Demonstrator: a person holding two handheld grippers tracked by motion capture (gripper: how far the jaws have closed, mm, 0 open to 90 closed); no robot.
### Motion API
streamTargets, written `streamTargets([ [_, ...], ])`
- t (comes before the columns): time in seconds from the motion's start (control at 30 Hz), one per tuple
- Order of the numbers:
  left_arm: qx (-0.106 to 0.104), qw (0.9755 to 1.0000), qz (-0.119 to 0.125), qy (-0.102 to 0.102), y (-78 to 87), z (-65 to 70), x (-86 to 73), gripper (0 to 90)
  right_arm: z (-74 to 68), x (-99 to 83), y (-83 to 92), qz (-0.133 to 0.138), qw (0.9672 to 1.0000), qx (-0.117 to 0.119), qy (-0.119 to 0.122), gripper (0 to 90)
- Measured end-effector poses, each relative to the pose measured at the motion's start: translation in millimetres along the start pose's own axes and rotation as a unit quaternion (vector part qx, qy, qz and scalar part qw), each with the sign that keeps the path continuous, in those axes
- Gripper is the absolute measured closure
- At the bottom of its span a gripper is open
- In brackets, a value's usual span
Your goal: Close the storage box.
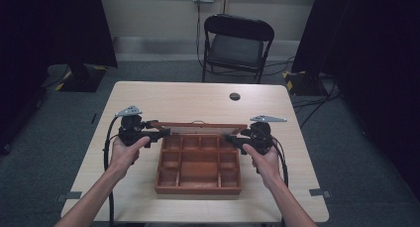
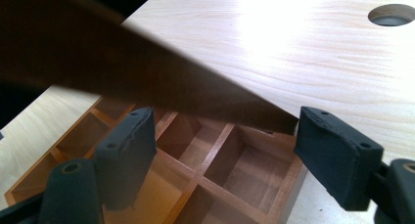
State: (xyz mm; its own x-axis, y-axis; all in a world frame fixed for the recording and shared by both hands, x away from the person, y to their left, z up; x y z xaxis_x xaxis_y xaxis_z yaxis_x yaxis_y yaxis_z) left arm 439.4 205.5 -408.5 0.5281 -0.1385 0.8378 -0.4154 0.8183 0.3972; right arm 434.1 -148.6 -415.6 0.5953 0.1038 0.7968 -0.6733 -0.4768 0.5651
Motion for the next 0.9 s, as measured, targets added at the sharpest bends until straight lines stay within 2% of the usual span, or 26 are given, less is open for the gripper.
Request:
streamTargets([
  [0.33, -0.002, 1.0000, 0.000, -0.005, 0.0, 3.1, -7.1, 23.1, 4.9, -7.4, 3.9, -0.001, 1.0000, -0.001, 0.001, 22.9],
  [0.4, -0.007, 1.0000, 0.002, 0.002, -0.3, 2.6, -9.1, 22.8, 6.3, -8.3, 5.9, -0.001, 1.0000, -0.006, 0.000, 22.9],
  [0.73, -0.004, 1.0000, -0.002, -0.001, -2.6, 3.6, -11.4, 19.3, 16.9, -12.8, 12.4, -0.004, 0.9996, -0.025, 0.007, 23.6],
  [0.9, -0.001, 1.0000, -0.005, -0.004, -4.2, 3.5, -11.3, 18.2, 23.0, -14.7, 16.7, -0.005, 0.9995, -0.032, 0.002, 24.0],
])
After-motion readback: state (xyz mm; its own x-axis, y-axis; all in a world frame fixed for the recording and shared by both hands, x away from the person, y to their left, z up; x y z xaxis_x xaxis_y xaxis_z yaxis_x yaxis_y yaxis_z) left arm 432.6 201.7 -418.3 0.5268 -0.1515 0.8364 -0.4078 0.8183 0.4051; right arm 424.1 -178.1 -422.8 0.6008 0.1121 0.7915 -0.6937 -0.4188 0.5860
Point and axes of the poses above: each handheld gripper's, and its own axes: y roughly backward along the jaws, x roughly out of its top, z roughly to its right, the point moved 3 cm from there along -y, roughly forward along the jaws, and after that the axes turned 10 degrees about -x, right-handed, at the moved point
